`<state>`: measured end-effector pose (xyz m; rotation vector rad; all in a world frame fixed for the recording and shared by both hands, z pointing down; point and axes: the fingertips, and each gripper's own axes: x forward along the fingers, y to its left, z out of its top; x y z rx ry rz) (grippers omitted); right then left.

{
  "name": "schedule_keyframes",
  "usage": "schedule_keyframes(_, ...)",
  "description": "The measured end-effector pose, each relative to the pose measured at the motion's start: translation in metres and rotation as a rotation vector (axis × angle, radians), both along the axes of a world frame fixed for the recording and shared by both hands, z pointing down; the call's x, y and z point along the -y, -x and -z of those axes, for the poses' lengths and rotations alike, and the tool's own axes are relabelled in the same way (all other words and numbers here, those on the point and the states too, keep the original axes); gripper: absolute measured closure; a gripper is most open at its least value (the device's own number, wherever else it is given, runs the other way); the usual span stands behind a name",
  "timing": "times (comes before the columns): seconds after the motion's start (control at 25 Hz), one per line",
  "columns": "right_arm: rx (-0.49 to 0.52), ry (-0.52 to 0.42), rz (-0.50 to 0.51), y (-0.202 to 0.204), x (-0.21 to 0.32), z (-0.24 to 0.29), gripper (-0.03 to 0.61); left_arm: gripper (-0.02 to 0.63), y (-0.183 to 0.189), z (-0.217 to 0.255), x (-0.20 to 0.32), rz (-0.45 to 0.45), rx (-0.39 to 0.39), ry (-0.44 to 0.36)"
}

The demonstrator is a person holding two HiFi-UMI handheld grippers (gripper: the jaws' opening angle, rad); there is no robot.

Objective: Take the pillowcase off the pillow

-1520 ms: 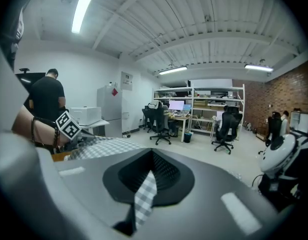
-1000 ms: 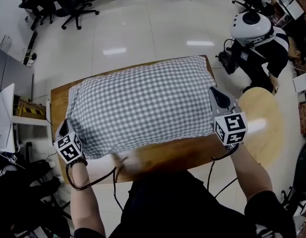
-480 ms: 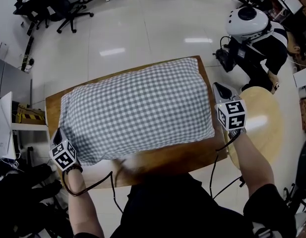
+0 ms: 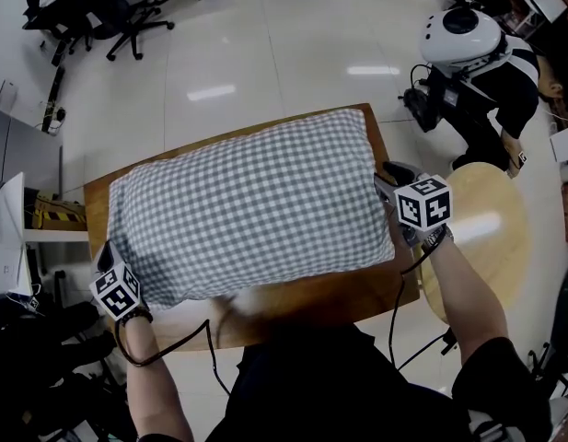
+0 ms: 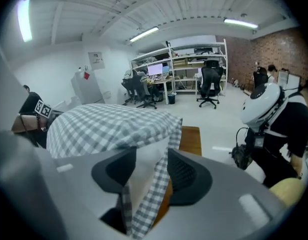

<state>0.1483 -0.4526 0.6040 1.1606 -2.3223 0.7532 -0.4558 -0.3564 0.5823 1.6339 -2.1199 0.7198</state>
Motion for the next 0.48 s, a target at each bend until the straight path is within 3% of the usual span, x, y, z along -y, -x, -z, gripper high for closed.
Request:
schedule_keyframes(0.24, 0.071, 0.104, 0.035, 0.006, -0.002, -0.02, 0.327, 0.61, -0.01, -0.004, 0.001, 0.001, 0.003, -0.001)
schedule_keyframes(0.36, 0.115, 0.173, 0.038, 0.01, -0.007, -0.03, 0.327, 0.609, -0.012, -0.002, -0.002, 0.0, 0.004, -0.002)
schedule_keyframes(0.44, 0.151, 0.216, 0.046, 0.014, -0.01, -0.037, 0.357, 0.609, -0.014, -0.002, -0.003, 0.0, 0.008, -0.004)
schedule_keyframes(0.48, 0.16, 0.227, 0.052, 0.015, -0.011, -0.038, 0.411, 0.61, -0.014, -0.001, -0.003, 0.002, 0.011, -0.005)
